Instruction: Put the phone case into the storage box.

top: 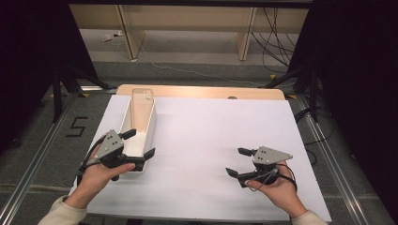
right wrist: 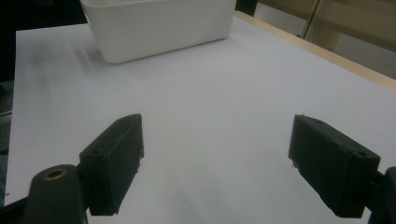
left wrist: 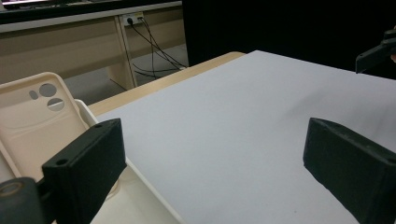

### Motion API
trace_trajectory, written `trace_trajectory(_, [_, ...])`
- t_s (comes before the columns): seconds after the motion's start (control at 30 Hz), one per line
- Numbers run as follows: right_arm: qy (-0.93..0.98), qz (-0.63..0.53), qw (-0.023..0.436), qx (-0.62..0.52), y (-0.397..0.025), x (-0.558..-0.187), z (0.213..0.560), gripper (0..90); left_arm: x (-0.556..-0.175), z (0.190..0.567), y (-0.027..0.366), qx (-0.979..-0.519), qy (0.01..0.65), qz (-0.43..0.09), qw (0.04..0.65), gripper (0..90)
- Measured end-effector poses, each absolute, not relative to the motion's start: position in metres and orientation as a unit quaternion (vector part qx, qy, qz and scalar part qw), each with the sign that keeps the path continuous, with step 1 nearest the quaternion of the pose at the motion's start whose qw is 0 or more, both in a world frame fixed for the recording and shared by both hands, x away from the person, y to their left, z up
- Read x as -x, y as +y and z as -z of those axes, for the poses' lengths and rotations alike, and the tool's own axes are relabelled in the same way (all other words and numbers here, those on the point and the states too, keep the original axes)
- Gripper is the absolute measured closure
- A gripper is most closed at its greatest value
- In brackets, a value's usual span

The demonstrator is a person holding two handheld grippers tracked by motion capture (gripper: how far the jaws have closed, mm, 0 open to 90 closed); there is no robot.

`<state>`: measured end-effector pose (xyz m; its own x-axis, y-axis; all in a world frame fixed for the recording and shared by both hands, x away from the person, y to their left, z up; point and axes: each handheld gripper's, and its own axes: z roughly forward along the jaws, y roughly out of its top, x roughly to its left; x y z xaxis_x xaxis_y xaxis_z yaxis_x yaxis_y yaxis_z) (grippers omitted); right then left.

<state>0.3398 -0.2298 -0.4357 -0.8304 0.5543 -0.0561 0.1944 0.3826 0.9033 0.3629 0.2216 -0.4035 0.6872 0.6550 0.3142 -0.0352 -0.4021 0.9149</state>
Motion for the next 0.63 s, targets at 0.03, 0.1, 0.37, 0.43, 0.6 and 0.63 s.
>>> trace_trajectory(0.03, [0.814, -0.503, 0.175, -0.233, -0.2301, -0.3394, 0.4350, 19.3, -0.3632, 0.4035, 0.2217, -0.766, 0.202, -0.339, 0.507, 5.5])
trace_trajectory(0.1, [0.814, -0.503, 0.174, -0.233, -0.2301, -0.3395, 0.4350, 19.3, -0.3636, 0.4037, 0.2216, -0.766, 0.201, -0.340, 0.508, 5.6])
trace_trajectory(0.37, [0.813, -0.506, 0.173, -0.232, -0.2306, -0.3403, 0.4357, 19.3, -0.3645, 0.4038, 0.2199, -0.767, 0.199, -0.338, 0.507, 5.7])
trace_trajectory(0.43, [0.811, -0.508, 0.174, -0.232, -0.2308, -0.3404, 0.4356, 19.3, -0.3648, 0.4040, 0.2197, -0.768, 0.198, -0.338, 0.507, 5.8])
trace_trajectory(0.6, [0.812, -0.507, 0.173, -0.232, -0.2307, -0.3402, 0.4357, 19.4, -0.3648, 0.4040, 0.2187, -0.767, 0.197, -0.338, 0.508, 6.0])
trace_trajectory(0.63, [0.811, -0.508, 0.174, -0.232, -0.2307, -0.3404, 0.4357, 19.4, -0.3648, 0.4040, 0.2186, -0.767, 0.197, -0.338, 0.508, 6.1])
